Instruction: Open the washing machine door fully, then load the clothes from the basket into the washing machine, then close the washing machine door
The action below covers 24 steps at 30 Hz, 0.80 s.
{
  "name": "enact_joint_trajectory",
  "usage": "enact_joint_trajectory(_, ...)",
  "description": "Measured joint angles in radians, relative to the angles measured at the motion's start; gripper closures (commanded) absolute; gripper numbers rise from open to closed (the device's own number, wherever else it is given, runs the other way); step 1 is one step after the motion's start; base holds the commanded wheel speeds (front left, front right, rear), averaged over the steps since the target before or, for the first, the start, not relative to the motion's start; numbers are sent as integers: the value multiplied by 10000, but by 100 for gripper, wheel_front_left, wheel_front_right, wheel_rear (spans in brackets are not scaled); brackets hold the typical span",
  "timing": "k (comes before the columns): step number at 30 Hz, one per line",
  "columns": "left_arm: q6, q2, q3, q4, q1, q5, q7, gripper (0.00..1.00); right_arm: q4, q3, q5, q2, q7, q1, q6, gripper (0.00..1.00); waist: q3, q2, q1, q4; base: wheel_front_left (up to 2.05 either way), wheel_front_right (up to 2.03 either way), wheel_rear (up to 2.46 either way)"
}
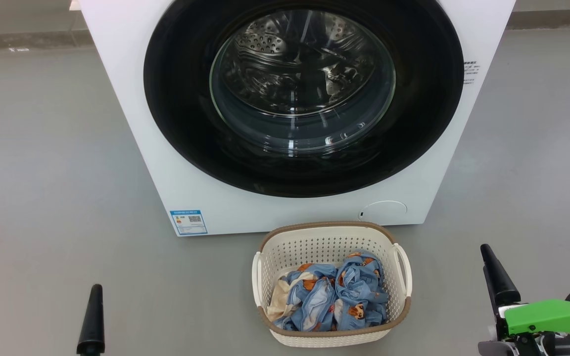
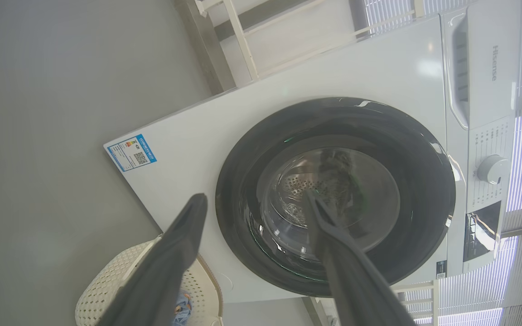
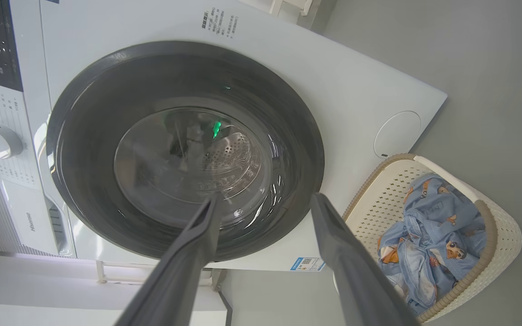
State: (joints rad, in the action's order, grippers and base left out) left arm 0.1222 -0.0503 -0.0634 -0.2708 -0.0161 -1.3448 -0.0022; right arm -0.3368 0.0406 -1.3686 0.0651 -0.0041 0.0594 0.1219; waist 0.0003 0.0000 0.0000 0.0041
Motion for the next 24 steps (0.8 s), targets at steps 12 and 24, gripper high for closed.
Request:
enact_joint_trajectory(12, 2, -169, 90, 81, -5, 1365, -337, 0, 21, -150, 1540, 159, -332, 175, 0, 0, 4, 0, 0, 17, 0, 0, 0)
enact_joint_trajectory(24, 2, -288, 209, 113, -9, 2602, -688, 0, -56, -418, 3246, 297, -650, 369, 0, 0, 4, 0, 0, 15, 0, 0, 0)
